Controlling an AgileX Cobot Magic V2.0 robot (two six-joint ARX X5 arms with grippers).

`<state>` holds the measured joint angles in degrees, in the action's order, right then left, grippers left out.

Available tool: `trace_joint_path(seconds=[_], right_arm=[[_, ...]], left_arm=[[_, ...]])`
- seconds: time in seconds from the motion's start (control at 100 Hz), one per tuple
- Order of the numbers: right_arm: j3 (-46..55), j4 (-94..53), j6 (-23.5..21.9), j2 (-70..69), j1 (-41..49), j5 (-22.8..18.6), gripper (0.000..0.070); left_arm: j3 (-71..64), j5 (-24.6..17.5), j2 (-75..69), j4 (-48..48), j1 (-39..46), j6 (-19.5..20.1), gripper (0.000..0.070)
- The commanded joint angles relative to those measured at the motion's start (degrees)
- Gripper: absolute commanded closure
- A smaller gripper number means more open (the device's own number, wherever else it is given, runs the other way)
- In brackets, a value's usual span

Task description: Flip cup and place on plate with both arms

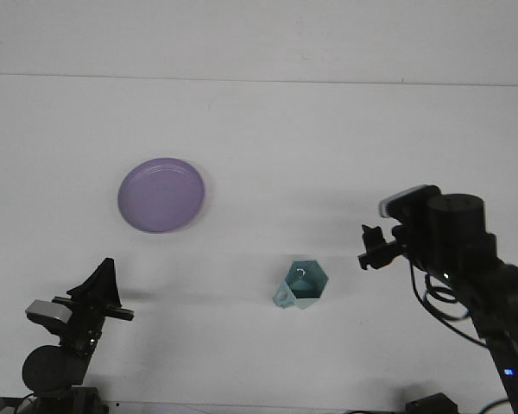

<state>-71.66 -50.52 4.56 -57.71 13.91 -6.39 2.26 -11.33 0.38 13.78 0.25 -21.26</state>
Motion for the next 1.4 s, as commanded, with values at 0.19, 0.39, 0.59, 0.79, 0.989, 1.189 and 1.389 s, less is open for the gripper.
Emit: trace_joint_path(seconds=[0.19,0.39,0.59,0.79,0.989,1.189,1.389], right_arm=[[23.39,17.16,-3.85,18.16,-8.87,-0.26,0.0267],[37.83,29.79,-5.01,28.44,-10.01,1.09,0.0268],[41.22,33.00,-5.01,31.10,-10.03,1.97,0.0268],[41.22,33.83,-5.01,31.10,-10.03,1.90,0.0268],[41.22,33.83,-5.03,31.10,-10.03,1.90,0.0268],[41.22,33.79,-5.20,31.10,-10.03,1.90,0.0268],[41.22,33.83,-6.21,31.10,-10.03,1.88,0.0268]], left_arm=[[9.62,-4.90,6.23,-8.13,0.00,-6.16,0.0688],[21.46,-13.18,19.69,-15.76,-0.09,-1.49,0.0688],[36.57,-18.71,36.39,-27.69,-3.26,5.73,0.0688],[50.58,-20.39,51.87,-39.15,-12.11,13.49,0.0523],[62.86,-19.98,66.23,-46.05,-22.62,14.99,0.0343],[75.56,-13.64,80.61,-55.01,-31.80,18.03,0.0182],[86.29,-9.01,93.72,-60.78,-38.38,19.56,0.0184]])
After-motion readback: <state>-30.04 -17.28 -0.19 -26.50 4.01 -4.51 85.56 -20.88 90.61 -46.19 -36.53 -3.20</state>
